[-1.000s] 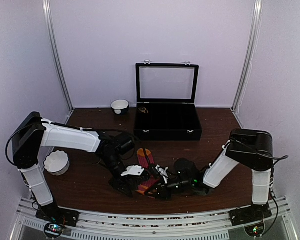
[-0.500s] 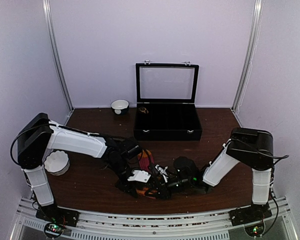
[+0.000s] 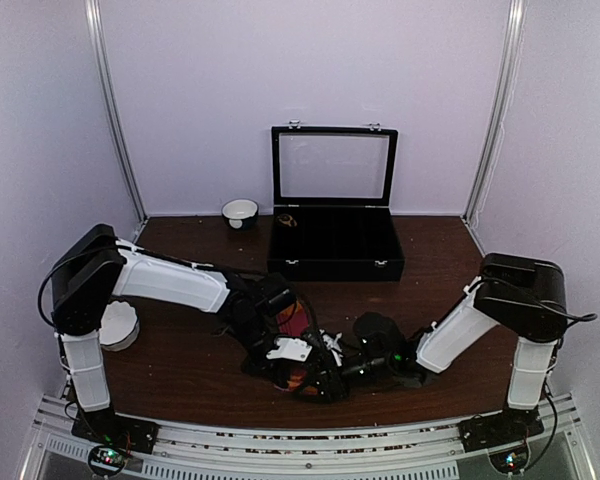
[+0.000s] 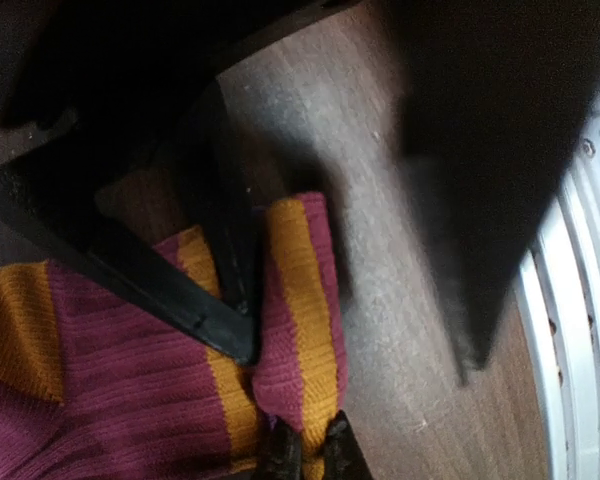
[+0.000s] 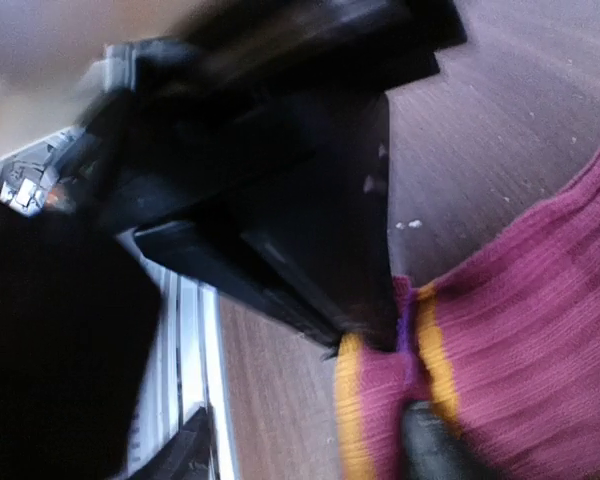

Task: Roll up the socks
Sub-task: Roll the sock at the center of the board.

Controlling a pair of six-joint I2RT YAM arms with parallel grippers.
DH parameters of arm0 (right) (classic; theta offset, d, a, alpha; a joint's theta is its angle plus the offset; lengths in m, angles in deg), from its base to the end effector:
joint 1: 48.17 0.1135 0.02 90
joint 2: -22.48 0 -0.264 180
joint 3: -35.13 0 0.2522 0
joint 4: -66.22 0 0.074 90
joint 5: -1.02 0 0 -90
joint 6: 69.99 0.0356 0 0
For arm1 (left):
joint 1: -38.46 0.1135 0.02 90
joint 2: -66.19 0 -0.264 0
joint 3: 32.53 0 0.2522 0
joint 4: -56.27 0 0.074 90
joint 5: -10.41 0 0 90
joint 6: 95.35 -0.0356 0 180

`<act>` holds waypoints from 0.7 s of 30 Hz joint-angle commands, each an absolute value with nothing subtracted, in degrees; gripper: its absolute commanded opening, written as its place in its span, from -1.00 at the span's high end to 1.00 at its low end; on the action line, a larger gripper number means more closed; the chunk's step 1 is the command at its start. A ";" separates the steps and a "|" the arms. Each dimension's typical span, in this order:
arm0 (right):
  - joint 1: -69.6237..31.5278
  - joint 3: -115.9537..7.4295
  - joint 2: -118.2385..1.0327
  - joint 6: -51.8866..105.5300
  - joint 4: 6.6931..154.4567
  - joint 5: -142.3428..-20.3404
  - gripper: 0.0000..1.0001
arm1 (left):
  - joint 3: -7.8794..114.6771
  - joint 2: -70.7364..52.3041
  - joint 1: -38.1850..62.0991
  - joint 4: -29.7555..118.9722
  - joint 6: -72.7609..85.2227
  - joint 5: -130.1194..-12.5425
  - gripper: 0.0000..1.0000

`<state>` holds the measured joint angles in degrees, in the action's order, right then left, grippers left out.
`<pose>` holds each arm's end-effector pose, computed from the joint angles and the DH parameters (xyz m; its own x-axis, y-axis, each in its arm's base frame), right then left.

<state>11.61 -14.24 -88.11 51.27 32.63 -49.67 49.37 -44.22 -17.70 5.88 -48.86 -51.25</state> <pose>0.1437 0.2915 0.0925 -0.6931 -0.3921 -0.6049 -0.6919 0.1263 0.7109 0.1831 -0.3034 0.1372 0.1420 0.8763 -0.4603 0.9433 -0.2607 -0.2053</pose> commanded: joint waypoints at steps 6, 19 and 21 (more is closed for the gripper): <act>12.59 -7.89 -79.59 43.18 53.05 -63.95 -0.99 | 57.42 -53.48 -13.43 -10.09 -45.63 -42.85 1.00; 25.21 -6.80 -63.66 44.37 75.79 -112.64 -0.99 | 65.15 -60.32 -10.36 -24.33 -46.68 -35.23 1.00; 27.21 -8.28 -60.25 45.83 78.89 -123.88 -1.00 | 66.11 -61.22 -10.25 -26.54 -46.91 -34.64 1.00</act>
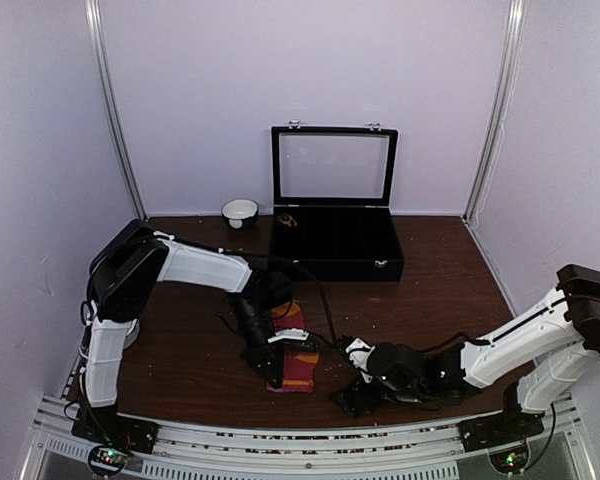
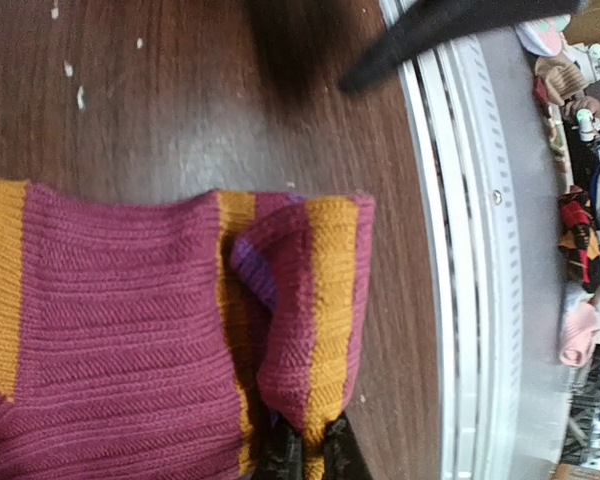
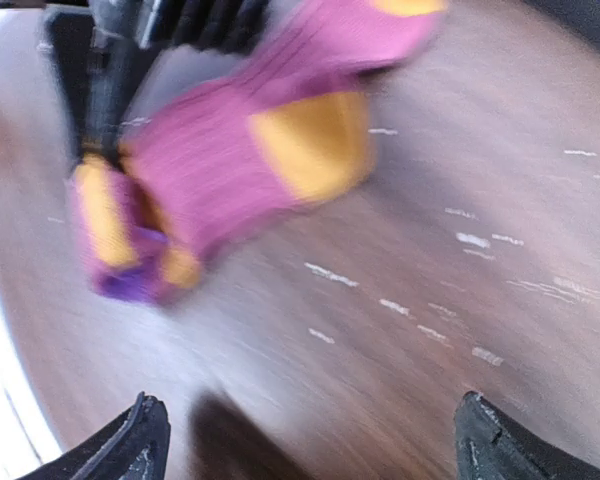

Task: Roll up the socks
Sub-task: Roll the sock at the center of the board.

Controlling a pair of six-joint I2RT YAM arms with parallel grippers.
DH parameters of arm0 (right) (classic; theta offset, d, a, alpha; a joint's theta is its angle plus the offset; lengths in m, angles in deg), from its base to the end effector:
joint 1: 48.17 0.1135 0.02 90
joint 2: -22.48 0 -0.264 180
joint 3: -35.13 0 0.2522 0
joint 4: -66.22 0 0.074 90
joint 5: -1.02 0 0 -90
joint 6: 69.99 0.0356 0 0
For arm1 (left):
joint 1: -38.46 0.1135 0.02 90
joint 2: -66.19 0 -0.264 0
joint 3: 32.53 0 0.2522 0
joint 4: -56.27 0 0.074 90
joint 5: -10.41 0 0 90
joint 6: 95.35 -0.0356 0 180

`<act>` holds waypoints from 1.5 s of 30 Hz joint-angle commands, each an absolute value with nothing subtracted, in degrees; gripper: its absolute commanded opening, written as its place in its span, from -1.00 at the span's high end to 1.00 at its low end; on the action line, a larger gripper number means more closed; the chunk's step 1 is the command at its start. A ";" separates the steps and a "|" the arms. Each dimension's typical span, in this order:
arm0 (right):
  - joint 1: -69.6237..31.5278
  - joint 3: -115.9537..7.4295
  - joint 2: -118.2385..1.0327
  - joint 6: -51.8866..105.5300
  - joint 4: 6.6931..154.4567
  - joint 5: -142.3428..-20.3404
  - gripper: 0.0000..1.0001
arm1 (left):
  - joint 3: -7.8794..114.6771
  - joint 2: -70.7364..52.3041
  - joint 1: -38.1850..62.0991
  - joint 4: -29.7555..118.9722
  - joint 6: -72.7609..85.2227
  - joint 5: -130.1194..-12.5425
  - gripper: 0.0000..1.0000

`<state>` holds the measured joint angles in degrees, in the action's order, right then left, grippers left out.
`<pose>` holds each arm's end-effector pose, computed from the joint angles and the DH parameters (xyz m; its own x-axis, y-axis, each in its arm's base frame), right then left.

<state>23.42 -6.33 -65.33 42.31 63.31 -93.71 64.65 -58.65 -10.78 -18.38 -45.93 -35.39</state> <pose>0.0860 0.2491 0.1195 -0.5525 -0.4626 -0.6933 -0.7750 0.5913 0.2231 0.2247 -0.2987 0.1159 -0.1944 0.9398 -0.2812 0.7537 -0.0404 -0.6560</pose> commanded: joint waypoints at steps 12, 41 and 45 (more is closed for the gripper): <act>27.71 -10.88 -65.71 30.15 69.59 -105.89 -1.00 | 72.73 -68.76 -6.85 -34.70 -45.40 -25.27 0.97; 38.75 -19.27 -74.55 9.93 53.88 -105.57 -0.42 | 71.30 -69.27 -6.64 -26.06 -35.78 -37.54 0.96; 35.56 -20.91 -77.08 8.91 54.90 -100.16 -0.25 | 71.56 -69.25 -6.64 -26.43 -36.31 -37.23 0.94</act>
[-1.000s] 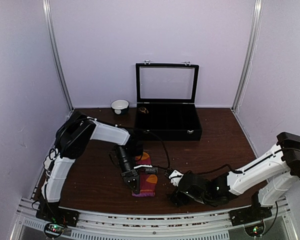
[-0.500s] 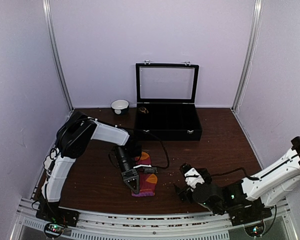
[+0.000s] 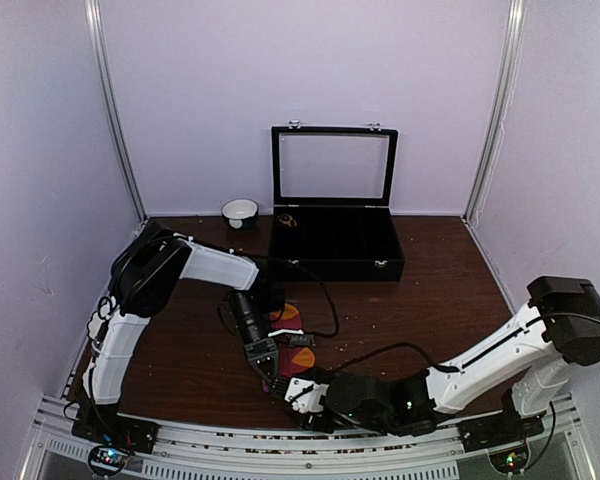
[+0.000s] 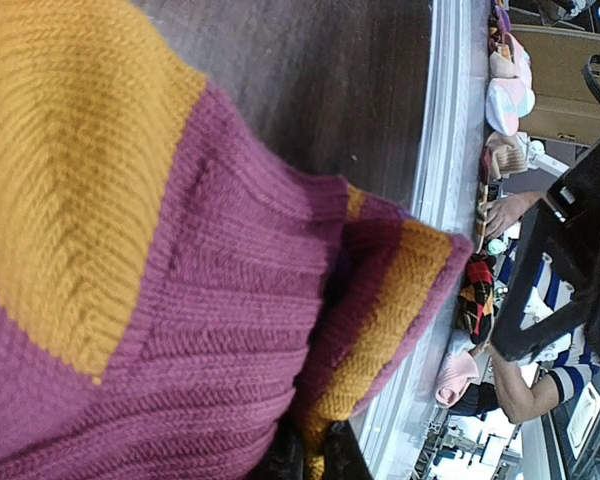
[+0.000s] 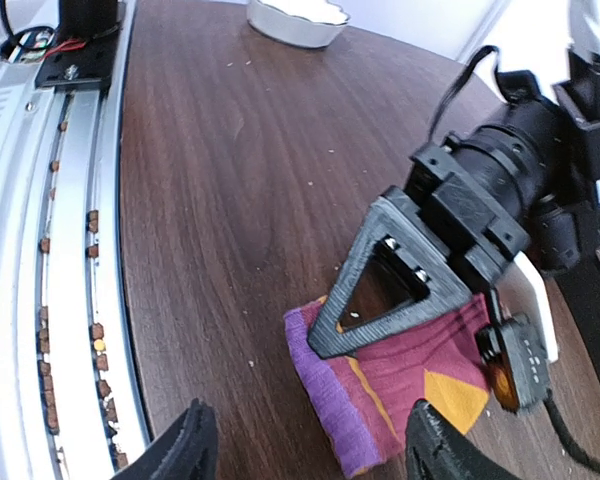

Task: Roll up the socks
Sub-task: Roll the sock at the center of the board.

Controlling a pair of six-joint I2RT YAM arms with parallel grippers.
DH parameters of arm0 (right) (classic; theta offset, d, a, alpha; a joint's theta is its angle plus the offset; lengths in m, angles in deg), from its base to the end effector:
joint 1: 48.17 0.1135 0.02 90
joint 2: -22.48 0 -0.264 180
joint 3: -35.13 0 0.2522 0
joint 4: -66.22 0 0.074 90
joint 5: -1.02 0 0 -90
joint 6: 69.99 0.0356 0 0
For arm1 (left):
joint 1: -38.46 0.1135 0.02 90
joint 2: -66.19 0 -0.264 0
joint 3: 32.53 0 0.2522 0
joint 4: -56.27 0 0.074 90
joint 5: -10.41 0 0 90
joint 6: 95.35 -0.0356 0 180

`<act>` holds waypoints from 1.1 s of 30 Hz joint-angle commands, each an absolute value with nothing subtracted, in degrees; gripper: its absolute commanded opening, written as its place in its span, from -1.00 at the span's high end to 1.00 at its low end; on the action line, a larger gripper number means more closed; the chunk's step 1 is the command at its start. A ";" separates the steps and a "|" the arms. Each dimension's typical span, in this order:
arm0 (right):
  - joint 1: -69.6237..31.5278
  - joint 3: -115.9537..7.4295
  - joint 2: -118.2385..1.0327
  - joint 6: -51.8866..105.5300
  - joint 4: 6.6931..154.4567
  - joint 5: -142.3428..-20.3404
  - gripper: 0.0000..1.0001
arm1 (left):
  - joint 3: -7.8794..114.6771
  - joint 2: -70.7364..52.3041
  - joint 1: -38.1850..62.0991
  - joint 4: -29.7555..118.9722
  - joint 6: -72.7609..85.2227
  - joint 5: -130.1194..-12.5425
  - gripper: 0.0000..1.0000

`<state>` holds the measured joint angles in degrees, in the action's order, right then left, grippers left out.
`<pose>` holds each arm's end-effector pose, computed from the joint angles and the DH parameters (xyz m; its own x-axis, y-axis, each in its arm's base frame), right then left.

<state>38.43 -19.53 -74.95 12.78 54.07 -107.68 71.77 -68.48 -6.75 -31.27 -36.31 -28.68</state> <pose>0.0311 0.3307 0.1492 0.0870 -0.5461 -0.8332 -0.9256 0.2650 -0.2703 0.2467 -0.2878 0.0885 -0.4353 0.8990 0.0486 0.4845 0.2794 -0.8290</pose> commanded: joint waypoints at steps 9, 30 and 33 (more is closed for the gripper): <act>30.78 -23.96 -82.21 6.29 58.48 -95.48 -0.15 | 72.99 -69.51 -6.63 -28.18 -37.77 -36.71 0.92; 23.76 -19.79 -83.26 22.48 57.85 -83.25 0.90 | 58.07 -44.46 -3.82 -8.96 -43.15 -37.51 -0.96; 21.51 -18.17 -83.53 28.25 54.62 -76.57 0.94 | 50.72 -37.47 -3.82 0.62 -41.67 -39.72 -0.96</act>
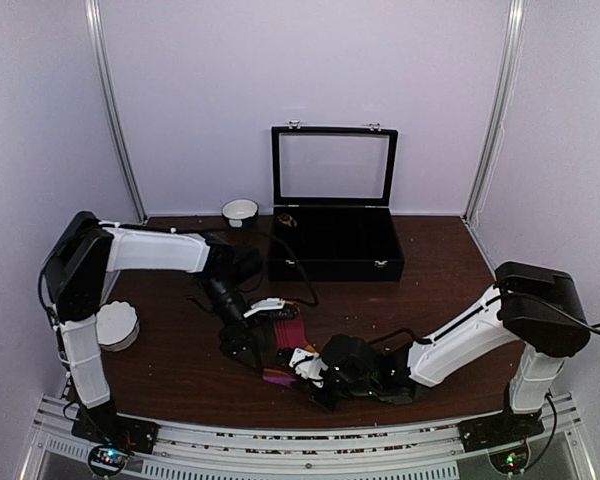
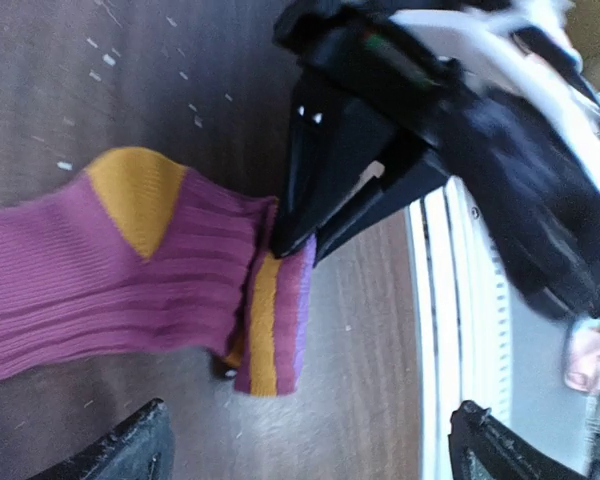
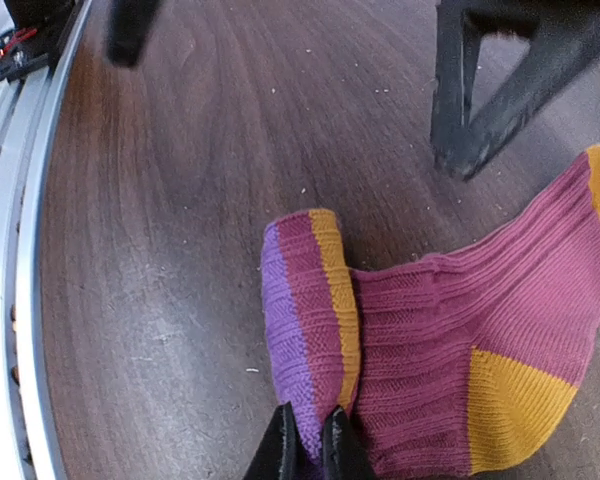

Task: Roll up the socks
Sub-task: Roll the sock at the center of the board.

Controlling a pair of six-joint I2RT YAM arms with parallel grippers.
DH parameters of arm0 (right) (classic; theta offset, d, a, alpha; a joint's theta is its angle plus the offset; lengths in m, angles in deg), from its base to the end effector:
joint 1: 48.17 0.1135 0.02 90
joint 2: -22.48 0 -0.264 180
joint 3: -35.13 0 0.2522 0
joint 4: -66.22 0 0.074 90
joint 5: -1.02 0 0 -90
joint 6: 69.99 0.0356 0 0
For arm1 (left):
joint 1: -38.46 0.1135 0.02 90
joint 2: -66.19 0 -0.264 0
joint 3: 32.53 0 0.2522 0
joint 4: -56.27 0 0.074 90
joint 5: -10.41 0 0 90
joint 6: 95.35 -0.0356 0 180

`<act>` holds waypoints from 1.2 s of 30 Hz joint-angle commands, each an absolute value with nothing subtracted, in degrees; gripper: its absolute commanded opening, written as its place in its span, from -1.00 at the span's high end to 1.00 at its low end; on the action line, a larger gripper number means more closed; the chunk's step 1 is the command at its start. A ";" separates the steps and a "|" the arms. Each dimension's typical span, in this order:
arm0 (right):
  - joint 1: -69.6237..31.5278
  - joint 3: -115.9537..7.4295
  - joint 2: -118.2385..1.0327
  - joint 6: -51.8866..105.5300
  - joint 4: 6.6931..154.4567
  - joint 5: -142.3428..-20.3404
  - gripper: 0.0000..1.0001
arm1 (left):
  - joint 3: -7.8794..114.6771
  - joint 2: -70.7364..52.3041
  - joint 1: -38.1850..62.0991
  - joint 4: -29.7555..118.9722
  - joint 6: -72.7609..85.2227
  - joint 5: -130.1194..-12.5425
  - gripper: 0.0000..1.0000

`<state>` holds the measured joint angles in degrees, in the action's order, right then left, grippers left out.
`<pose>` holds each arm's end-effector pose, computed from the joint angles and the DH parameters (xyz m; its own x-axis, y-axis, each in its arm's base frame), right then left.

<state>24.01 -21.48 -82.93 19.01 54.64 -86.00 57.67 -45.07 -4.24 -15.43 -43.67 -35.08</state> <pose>0.1034 0.3276 0.1120 -0.1683 -0.5804 -0.7967 -0.9665 0.2561 0.0175 0.2376 -0.2532 0.1696 -0.2914 0.8706 -0.3964 0.8151 0.0091 -0.5792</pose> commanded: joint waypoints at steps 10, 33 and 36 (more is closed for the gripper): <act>13.05 -14.26 -89.57 46.92 40.81 -57.94 1.00 | 43.45 -33.05 -7.76 11.28 -41.13 -46.09 -0.96; 10.13 -16.14 -93.65 53.36 46.19 -54.70 1.00 | 46.49 -42.34 -13.40 10.29 -45.17 -47.70 0.54; 10.17 -15.83 -92.51 52.77 46.66 -55.63 0.80 | 49.24 -44.55 -13.36 7.15 -44.79 -46.10 0.77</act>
